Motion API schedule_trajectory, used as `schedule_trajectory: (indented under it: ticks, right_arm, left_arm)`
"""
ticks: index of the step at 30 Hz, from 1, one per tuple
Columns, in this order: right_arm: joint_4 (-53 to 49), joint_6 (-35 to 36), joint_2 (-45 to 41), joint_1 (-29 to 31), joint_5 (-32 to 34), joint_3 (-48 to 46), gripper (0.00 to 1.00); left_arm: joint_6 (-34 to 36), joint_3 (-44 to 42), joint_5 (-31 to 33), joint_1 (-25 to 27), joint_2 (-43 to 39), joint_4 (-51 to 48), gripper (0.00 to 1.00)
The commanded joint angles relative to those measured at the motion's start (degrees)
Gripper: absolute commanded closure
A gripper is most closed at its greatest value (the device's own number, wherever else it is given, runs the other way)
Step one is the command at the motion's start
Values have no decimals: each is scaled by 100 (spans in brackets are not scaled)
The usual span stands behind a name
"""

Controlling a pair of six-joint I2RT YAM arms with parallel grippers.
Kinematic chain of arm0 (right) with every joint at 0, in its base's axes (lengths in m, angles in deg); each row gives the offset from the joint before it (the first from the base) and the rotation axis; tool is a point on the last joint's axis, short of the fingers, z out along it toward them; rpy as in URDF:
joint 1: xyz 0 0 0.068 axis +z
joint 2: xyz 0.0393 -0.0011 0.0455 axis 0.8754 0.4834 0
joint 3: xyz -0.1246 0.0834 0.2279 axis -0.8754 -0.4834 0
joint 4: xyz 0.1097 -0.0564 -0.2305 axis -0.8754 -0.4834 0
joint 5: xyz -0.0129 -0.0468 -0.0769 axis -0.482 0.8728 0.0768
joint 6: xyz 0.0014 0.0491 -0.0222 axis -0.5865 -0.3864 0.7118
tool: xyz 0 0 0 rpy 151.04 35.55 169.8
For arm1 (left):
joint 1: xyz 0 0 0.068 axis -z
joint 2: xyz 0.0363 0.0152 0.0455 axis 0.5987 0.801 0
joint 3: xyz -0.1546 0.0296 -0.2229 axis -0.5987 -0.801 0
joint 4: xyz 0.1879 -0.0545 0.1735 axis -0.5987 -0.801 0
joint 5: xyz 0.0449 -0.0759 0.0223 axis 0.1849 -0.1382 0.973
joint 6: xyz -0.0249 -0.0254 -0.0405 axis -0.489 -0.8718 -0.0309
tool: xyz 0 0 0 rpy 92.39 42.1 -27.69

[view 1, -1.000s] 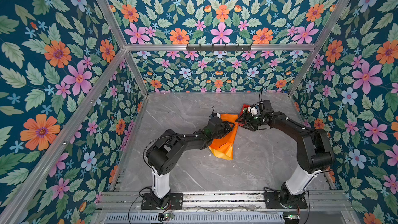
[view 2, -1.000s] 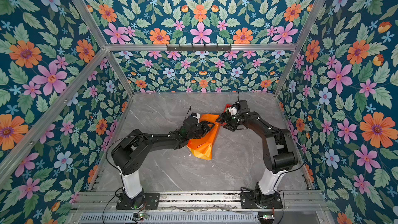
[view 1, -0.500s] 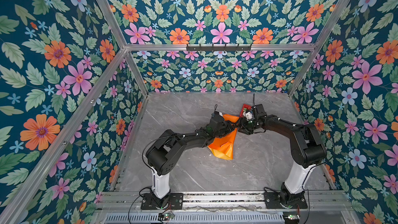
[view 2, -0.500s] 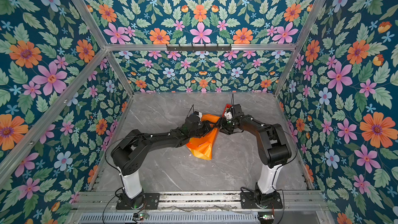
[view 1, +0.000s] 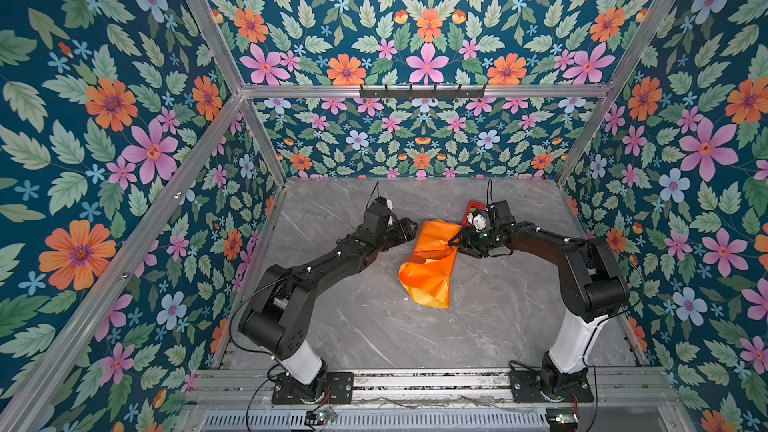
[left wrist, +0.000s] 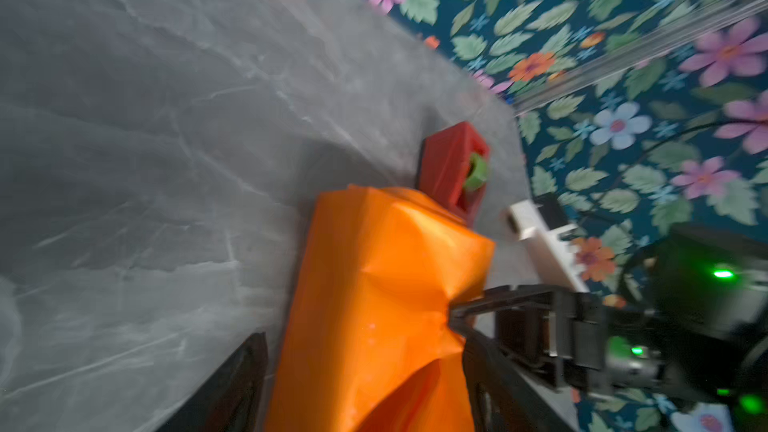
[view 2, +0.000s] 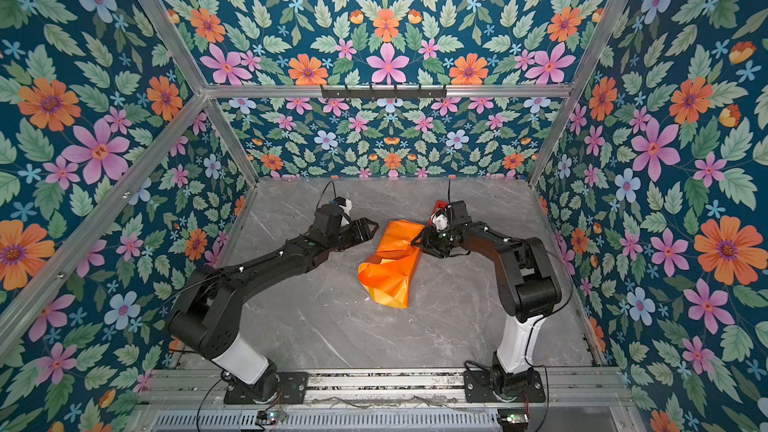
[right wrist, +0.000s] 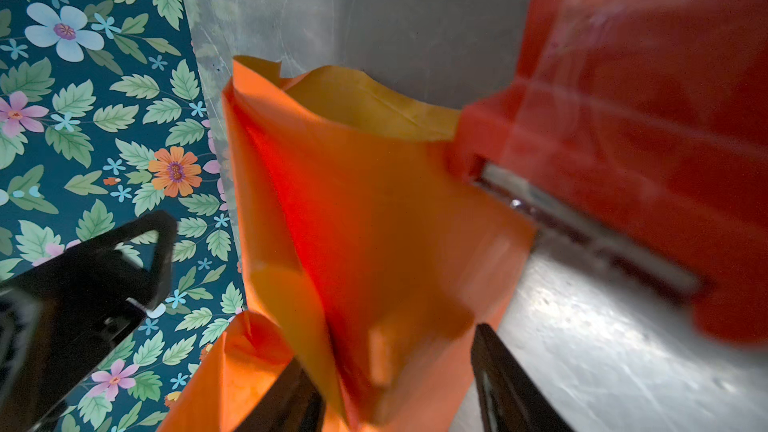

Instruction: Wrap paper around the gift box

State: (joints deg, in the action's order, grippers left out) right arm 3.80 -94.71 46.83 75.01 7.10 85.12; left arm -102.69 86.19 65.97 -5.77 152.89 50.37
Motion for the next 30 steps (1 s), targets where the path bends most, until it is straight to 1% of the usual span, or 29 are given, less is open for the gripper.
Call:
schedule_trajectory:
  ticks: [1, 2, 4, 7, 10, 12, 16, 18, 21, 24, 27, 30]
  right_arm:
    - [-582, 118, 96, 5, 581, -22, 45]
    - [-591, 118, 89, 6, 579, -15, 45]
    - [-598, 128, 102, 6, 570, 4, 45]
    - [-652, 144, 94, 6, 527, 78, 45]
    - [-703, 145, 83, 0, 444, 216, 45]
    - [-777, 155, 75, 2, 358, 362, 44]
    - [-907, 162, -40, 6, 222, 601, 39]
    - [-902, 124, -147, 5, 184, 578, 36]
    - [-750, 5, -338, 19, 129, 295, 33]
    - [-637, -49, -432, 114, 100, 53, 32]
    - [-644, -55, -348, 306, 101, 22, 32]
    - [-618, -60, -259, 417, 130, -12, 35]
  left_arm:
    - [831, 308, -766, -7, 402, -665, 22]
    - [852, 375, -954, -7, 554, -634, 21]
    - [895, 462, -1120, 2, 805, -623, 21]
    - [932, 489, -1298, 17, 1076, -628, 20]
    - [1015, 458, -1354, 104, 1141, -773, 20]
    - [1029, 324, -1268, 163, 1093, -808, 20]
    - [1029, 52, -1015, 204, 1004, -905, 20]
    - [1005, -34, -851, 205, 975, -940, 20]
    - [881, -131, -727, 228, 923, -902, 21]
    - [769, -200, -572, 278, 844, -874, 21]
    - [656, -322, -475, 357, 754, -785, 20]
    - [474, -460, -445, 442, 680, -678, 20]
